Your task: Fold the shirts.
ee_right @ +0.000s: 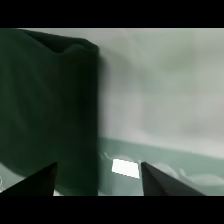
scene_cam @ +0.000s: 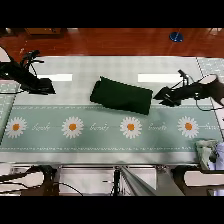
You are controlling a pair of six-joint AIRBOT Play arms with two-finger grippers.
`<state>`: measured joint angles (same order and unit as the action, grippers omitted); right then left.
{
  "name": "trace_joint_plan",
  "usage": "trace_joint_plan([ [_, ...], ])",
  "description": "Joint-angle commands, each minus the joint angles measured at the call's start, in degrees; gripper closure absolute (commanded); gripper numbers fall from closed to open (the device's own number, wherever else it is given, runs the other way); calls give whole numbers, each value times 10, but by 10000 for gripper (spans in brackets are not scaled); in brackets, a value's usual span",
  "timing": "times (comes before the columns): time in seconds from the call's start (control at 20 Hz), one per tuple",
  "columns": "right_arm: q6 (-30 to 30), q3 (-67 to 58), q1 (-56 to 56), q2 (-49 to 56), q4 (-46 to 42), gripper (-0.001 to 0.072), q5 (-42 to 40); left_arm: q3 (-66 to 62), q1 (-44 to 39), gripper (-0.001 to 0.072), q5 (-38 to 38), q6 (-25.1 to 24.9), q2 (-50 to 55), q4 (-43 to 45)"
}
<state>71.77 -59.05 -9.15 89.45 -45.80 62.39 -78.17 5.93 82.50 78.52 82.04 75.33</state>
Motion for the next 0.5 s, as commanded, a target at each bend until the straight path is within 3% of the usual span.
trace_joint_plan([
  [0.0,-40,19,50,37,111,134,-62,0,0,238,8,16,1,5],
  [0.05,-39,19,65,48,135,145,-73,0,0,238,9,20,1,5],
  [0.1,-39,19,80,57,154,211,-80,0,0,238,14,22,1,2],
  [0.25,-39,17,103,63,180,692,-88,0,0,238,24,22,1,-3],
  [0.45,-43,-10,50,3,169,689,-7,0,0,238,27,22,1,-3],
])
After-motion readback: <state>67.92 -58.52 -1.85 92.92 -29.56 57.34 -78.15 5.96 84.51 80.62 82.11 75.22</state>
